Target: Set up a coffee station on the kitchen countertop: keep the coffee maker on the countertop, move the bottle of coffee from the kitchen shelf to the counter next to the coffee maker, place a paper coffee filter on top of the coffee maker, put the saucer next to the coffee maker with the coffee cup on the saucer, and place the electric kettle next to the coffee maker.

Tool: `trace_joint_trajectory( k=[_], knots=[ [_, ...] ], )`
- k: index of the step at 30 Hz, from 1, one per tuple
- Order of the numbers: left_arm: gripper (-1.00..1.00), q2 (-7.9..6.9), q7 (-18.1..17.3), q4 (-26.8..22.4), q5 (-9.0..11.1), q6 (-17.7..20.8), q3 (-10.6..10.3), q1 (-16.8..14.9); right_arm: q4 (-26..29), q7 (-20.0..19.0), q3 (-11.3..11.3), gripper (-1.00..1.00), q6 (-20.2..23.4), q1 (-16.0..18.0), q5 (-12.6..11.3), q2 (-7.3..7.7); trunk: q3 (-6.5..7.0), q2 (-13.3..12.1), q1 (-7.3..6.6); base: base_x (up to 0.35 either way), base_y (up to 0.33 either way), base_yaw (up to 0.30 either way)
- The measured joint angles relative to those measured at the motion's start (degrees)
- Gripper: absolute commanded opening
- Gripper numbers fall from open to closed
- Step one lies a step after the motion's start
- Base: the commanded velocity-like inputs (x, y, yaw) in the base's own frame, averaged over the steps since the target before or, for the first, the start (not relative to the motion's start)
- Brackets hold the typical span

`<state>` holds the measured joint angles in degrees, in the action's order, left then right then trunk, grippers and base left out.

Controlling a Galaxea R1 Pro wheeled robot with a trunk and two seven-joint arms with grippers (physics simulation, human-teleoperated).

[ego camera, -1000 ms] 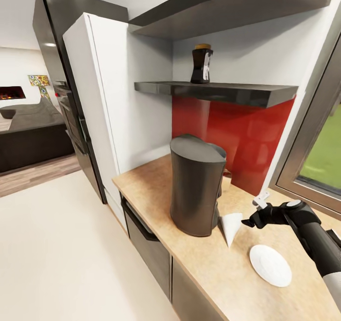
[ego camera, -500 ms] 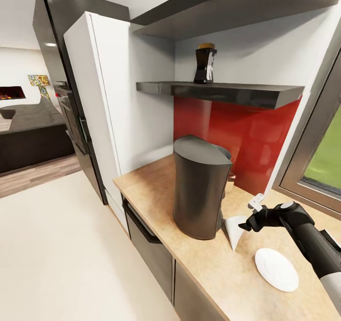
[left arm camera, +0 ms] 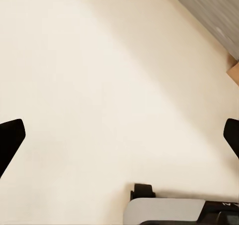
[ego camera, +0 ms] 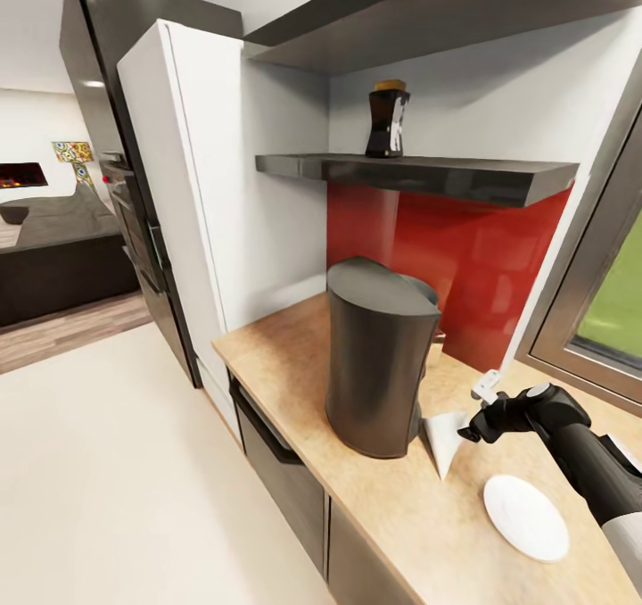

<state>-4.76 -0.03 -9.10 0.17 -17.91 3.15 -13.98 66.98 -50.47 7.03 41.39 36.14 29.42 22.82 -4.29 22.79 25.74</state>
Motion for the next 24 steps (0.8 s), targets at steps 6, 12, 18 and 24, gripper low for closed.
trace_joint_trajectory(
  k=[6, 12, 18, 24],
  knots=[
    [1.0, -0.01, 0.0, 0.0, 0.1, 0.0, 0.0, 0.1, 0.0, -0.6, 0.0, 1.0, 0.0, 0.0, 0.2, -0.03, 0.0, 0.0, 0.01, 0.016, 0.0, 0.0],
    [1.0, -0.01, 0.0, 0.0, 0.0, 0.0, 0.0, 0.1, -0.1, -0.8, 0.1, 1.0, 0.0, 0.0, 0.2, -0.09, 0.0, 0.0, 0.01, 0.0, 0.0, 0.0],
    [1.0, -0.01, 0.0, 0.0, 0.0, 0.0, 0.0, 0.1, -0.9, -0.9, 0.4, 1.0, 0.0, 0.0, 0.2, -0.09, 0.0, 0.0, 0.01, 0.01, 0.0, 0.0],
    [1.0, -0.01, 0.0, 0.0, 0.0, 0.0, 0.0, 0.1, -1.2, -0.9, 2.5, 1.0, 0.1, 0.0, 0.0, -0.09, 0.0, 0.0, -0.01, 0.144, 0.028, 0.0]
  ],
)
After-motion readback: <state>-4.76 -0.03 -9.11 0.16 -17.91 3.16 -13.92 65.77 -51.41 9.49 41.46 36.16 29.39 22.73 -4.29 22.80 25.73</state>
